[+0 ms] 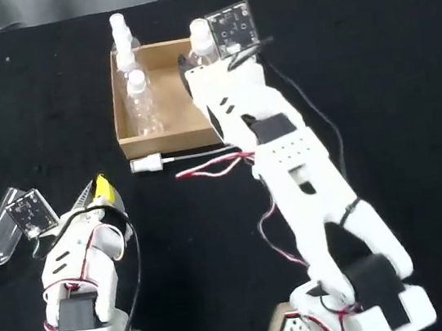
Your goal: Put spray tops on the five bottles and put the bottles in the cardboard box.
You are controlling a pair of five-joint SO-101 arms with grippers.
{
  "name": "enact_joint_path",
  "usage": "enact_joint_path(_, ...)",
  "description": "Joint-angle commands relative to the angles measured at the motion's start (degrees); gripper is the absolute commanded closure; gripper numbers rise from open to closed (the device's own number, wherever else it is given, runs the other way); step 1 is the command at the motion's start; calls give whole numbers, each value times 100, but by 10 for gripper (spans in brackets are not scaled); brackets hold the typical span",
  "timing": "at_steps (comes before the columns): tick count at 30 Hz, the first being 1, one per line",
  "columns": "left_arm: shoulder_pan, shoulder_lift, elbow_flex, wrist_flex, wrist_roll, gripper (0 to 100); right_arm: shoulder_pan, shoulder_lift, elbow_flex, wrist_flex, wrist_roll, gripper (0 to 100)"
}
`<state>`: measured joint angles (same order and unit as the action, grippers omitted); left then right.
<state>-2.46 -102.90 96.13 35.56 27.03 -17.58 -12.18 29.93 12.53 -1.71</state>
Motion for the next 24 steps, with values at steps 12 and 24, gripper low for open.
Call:
enact_joint_path(12,-66,-53,136,0,9,956,176,989,-963,-1389,-44,941)
enact_joint_path(24,-66,-53,136,0,9,956,185,2484,-1736,-2084,-9,945)
